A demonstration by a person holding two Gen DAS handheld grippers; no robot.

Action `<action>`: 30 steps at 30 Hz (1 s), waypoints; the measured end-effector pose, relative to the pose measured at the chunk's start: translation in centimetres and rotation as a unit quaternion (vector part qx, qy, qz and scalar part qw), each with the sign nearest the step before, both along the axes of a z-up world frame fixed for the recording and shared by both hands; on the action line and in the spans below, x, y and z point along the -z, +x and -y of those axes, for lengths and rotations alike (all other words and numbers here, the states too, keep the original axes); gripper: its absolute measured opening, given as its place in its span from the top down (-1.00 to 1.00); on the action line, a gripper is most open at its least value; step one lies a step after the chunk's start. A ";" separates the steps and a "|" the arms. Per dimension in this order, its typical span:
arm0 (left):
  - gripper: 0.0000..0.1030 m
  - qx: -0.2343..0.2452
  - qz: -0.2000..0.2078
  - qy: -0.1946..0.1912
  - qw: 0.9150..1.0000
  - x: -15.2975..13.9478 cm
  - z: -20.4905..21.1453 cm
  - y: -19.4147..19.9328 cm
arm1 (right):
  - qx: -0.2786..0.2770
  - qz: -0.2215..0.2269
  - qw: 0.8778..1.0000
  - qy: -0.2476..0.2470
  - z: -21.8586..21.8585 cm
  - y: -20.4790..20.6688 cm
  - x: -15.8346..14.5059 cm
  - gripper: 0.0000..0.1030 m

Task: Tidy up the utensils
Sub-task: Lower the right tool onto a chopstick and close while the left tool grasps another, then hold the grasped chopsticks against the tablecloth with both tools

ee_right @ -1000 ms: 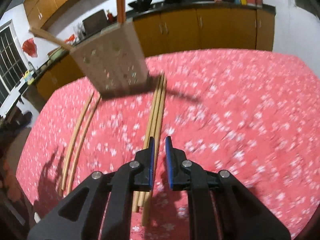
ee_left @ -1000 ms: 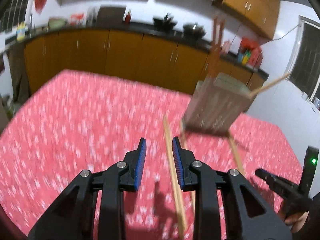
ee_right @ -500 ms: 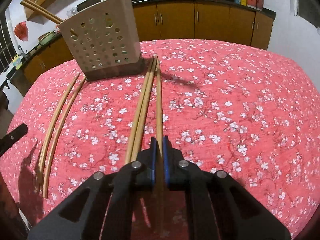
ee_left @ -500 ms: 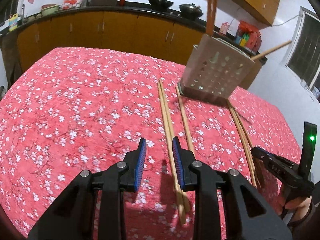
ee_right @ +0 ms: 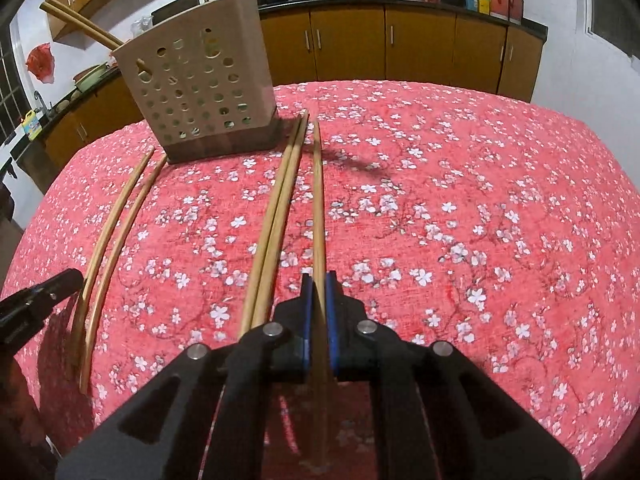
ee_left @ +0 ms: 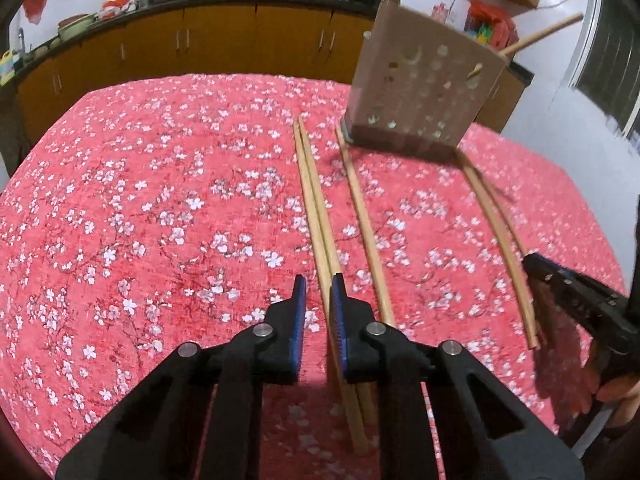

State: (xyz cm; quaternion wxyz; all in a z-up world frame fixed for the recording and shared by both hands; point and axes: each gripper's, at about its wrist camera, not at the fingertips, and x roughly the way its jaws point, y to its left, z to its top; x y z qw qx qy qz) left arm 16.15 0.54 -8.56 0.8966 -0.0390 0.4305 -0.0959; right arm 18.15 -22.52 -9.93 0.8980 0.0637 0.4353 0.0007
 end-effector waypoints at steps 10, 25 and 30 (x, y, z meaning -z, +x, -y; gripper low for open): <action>0.84 0.002 0.009 0.046 0.999 0.2 1.1 0.4 | -0.005 0.002 1.000 -0.010 -0.3 0.0 0.0 0.84; 0.85 -0.066 0.009 0.017 0.998 -0.1 -5.0 2.2 | 0.034 0.009 0.999 0.004 2.3 1.3 0.5 0.84; 0.84 -0.068 0.008 0.004 0.998 -0.2 -5.4 2.0 | 0.033 0.011 0.999 0.011 2.5 1.3 0.5 0.84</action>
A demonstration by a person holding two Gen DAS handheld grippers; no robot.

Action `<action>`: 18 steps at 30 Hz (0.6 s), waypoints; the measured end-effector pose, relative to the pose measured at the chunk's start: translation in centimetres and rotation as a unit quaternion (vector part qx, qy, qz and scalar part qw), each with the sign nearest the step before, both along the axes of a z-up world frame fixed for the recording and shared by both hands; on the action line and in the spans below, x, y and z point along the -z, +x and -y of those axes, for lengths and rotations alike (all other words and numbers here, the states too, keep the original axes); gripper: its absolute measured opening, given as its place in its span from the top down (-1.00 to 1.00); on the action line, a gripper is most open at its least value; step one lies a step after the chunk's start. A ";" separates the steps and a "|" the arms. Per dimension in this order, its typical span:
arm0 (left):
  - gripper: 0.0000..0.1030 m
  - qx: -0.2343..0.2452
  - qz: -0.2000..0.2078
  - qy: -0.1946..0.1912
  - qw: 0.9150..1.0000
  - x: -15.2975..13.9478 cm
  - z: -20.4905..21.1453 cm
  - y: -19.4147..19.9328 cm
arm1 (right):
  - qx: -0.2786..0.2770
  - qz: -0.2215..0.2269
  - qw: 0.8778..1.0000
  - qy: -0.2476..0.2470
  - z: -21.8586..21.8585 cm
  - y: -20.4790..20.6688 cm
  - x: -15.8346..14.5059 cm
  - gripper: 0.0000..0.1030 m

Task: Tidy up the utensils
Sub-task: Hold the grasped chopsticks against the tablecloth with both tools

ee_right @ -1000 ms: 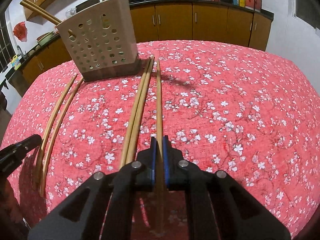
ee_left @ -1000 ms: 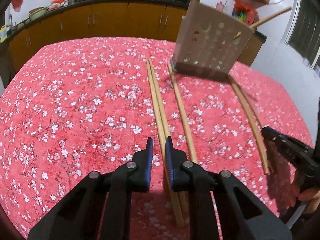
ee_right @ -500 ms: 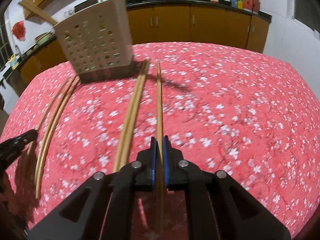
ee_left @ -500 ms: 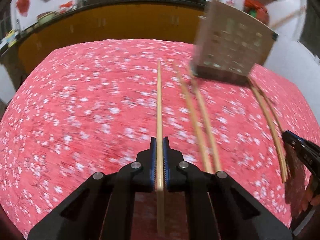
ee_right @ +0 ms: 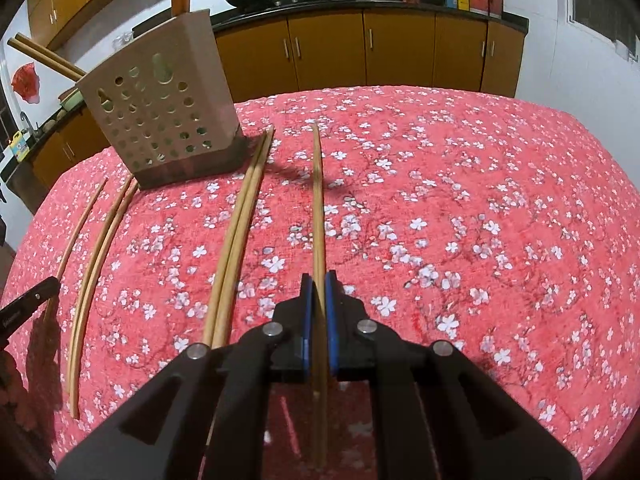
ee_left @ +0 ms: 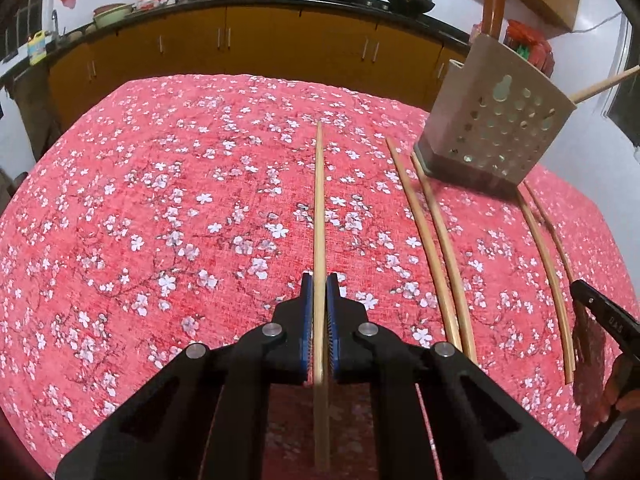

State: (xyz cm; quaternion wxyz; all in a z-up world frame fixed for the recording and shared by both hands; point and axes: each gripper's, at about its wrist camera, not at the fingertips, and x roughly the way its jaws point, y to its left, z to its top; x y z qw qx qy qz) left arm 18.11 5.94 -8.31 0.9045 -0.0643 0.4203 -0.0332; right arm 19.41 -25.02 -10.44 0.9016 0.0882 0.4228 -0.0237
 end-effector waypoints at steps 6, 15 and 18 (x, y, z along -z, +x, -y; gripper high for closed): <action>0.83 -0.001 0.000 0.001 1.000 -0.1 0.1 -0.1 | 0.001 0.001 1.000 0.007 0.1 -0.1 0.0 0.84; 0.83 -0.003 -0.001 -0.004 1.000 -0.2 0.1 0.1 | 0.001 0.002 1.000 0.009 0.0 0.0 0.0 0.84; 0.83 -0.003 -0.001 -0.004 1.000 -0.2 0.1 0.1 | 0.001 0.002 1.000 0.009 0.1 0.0 0.0 0.84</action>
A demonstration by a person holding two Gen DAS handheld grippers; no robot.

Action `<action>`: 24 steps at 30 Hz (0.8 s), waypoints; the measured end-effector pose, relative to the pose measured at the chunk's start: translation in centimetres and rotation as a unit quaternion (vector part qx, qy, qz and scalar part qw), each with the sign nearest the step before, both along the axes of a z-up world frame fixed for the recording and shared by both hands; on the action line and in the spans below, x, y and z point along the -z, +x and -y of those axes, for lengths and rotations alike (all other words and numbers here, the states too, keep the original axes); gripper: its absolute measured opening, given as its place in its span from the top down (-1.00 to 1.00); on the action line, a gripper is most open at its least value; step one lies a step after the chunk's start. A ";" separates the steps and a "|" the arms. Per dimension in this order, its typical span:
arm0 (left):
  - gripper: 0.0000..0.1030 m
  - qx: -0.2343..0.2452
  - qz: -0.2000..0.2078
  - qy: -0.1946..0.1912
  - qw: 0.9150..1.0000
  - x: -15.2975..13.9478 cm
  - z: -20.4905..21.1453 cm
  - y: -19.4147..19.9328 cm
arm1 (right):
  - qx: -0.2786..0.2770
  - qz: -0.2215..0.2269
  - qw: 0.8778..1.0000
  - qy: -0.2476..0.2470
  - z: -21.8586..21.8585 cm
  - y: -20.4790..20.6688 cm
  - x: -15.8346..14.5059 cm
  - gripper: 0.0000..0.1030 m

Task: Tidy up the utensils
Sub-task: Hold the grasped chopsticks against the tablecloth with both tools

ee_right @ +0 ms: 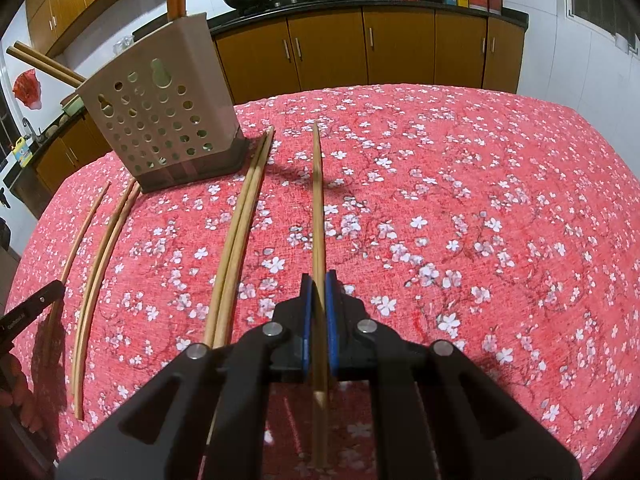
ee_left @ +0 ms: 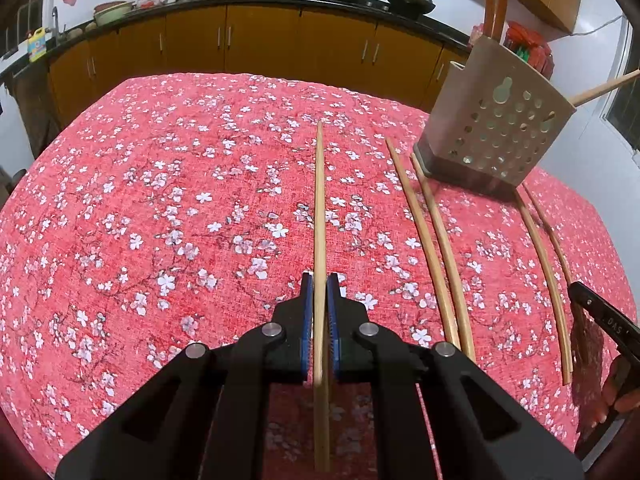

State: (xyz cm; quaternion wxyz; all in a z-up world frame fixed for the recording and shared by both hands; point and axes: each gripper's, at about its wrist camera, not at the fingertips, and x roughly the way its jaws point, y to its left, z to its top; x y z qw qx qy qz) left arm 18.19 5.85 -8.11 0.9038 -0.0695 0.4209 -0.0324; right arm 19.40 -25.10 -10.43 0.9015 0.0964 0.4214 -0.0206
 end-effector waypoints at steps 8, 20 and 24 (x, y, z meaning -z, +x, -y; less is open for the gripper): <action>0.83 0.000 0.000 0.000 1.000 0.0 0.0 0.1 | 0.000 0.000 1.000 0.000 0.0 0.0 0.0 0.84; 0.83 0.001 -0.001 0.008 1.000 -0.1 0.0 0.1 | 0.001 0.000 1.000 0.000 0.0 -0.1 0.0 0.84; 0.83 0.011 -0.001 0.030 0.999 -0.3 0.8 -0.8 | -0.001 0.000 1.000 0.000 -0.2 -1.1 0.0 0.84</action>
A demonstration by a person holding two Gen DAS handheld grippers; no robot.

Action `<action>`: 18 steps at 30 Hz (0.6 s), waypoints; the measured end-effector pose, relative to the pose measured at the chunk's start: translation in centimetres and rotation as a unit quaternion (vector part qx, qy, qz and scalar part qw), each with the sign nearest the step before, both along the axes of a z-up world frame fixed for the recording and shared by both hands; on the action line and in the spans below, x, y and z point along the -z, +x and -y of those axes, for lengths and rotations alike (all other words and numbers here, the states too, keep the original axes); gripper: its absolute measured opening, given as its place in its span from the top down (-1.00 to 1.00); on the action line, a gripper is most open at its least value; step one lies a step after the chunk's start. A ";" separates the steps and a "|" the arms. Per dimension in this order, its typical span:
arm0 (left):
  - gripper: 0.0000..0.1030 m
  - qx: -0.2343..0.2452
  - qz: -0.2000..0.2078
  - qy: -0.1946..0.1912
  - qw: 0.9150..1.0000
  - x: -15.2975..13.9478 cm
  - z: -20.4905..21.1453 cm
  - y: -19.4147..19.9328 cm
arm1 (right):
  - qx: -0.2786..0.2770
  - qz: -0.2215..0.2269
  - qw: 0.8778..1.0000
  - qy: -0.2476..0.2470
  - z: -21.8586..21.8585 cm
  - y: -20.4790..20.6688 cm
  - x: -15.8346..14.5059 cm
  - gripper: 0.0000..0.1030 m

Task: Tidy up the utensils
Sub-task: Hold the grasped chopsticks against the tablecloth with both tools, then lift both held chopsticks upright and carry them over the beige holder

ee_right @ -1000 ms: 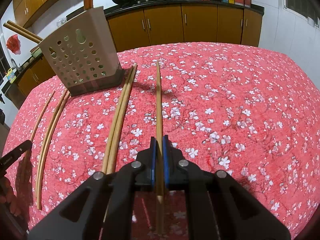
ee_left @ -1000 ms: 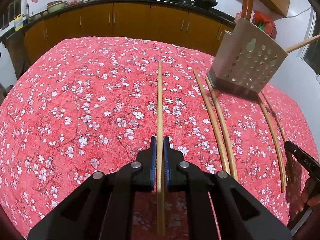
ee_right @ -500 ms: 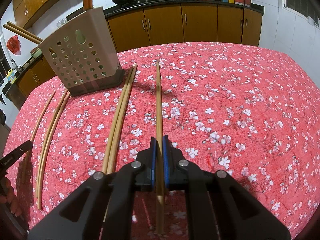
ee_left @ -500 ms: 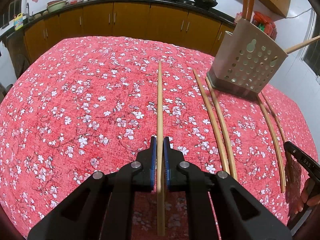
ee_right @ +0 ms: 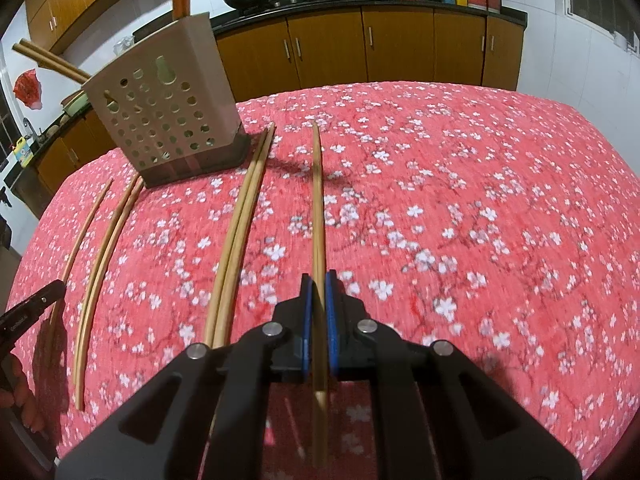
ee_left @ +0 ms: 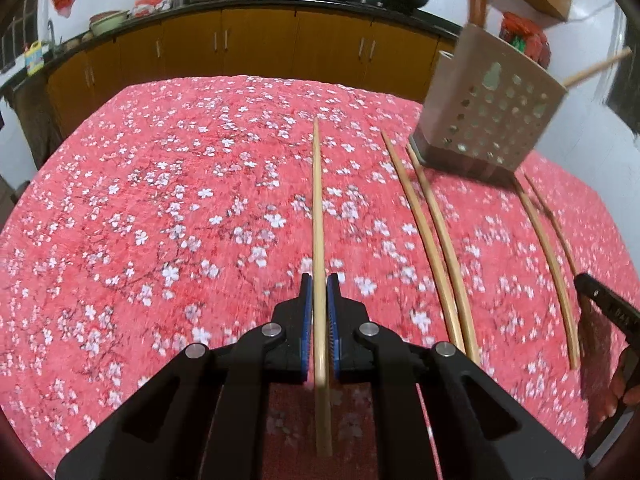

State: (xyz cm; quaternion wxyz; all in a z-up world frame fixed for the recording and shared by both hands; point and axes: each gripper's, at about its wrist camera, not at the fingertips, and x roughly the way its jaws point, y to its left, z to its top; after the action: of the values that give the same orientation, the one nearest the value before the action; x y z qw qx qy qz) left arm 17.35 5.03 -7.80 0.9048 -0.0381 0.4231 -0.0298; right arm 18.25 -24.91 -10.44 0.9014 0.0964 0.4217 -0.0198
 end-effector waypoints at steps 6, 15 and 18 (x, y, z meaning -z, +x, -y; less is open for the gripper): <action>0.85 0.001 0.000 -0.001 1.000 0.1 0.2 -0.2 | -0.001 0.001 1.000 0.005 -0.2 -0.4 0.0 0.84; 0.86 0.007 0.046 0.005 0.999 -3.8 -0.1 -0.8 | 0.008 0.080 0.997 0.013 1.1 -2.5 -5.6 0.85; 0.86 0.008 0.082 0.002 0.997 -6.4 -0.2 -1.1 | 0.013 0.123 0.992 0.009 2.0 -3.2 -8.6 0.85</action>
State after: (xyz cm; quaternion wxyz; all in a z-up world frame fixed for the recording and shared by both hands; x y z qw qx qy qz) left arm 16.26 5.27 -1.36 0.9362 -0.0305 0.3481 -0.0390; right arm 15.09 -26.87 -1.83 0.9453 0.1120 0.3061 -0.0153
